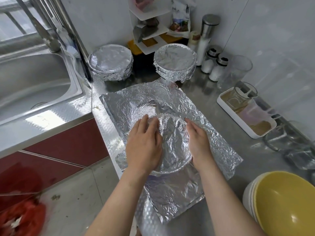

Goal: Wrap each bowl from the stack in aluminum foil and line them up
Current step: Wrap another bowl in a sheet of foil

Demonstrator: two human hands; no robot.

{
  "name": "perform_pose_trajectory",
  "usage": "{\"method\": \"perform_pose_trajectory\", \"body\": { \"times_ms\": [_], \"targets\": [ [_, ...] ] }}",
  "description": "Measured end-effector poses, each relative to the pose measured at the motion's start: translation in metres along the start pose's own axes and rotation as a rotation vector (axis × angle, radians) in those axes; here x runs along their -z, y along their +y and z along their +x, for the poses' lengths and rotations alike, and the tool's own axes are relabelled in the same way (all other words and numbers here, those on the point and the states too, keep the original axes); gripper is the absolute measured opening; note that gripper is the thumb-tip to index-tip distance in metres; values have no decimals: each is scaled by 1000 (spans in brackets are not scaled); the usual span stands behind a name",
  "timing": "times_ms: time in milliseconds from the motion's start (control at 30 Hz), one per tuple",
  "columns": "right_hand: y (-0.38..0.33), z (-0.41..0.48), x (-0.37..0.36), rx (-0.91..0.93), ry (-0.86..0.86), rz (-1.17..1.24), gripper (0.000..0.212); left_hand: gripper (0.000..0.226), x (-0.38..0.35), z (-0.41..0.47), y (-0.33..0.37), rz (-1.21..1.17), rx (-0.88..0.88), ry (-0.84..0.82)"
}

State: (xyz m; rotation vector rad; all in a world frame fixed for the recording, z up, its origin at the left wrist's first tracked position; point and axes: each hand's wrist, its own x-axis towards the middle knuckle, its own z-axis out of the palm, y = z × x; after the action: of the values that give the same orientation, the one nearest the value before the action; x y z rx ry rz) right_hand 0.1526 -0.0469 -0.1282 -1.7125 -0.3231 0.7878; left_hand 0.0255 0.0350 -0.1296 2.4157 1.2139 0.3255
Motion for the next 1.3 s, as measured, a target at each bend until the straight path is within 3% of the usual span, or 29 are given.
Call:
{"method": "perform_pose_trajectory", "body": {
  "times_ms": [267,367,567,833,967,1133,1300],
  "targets": [
    [-4,10,5,28,-85,-33,28,53,1,-4,0,-22,-5,-13],
    [-13,19,7,24,-158,-31,38,45,2,-3,-2,-73,-21,8],
    [-14,34,5,120,-349,-332,37,47,0,-1,-4,-105,-45,24],
    [-13,27,7,87,-292,-288,33,46,4,1,-5,-136,-70,-2],
    [-7,10,13,96,-139,-277,33,43,9,8,-10,-162,-81,23],
    [1,-12,11,96,126,-135,29,39,8,-11,-9,-227,74,105],
    [-2,-23,2,-44,211,-32,31,44,-2,-24,2,-404,166,99]
  ]
}}
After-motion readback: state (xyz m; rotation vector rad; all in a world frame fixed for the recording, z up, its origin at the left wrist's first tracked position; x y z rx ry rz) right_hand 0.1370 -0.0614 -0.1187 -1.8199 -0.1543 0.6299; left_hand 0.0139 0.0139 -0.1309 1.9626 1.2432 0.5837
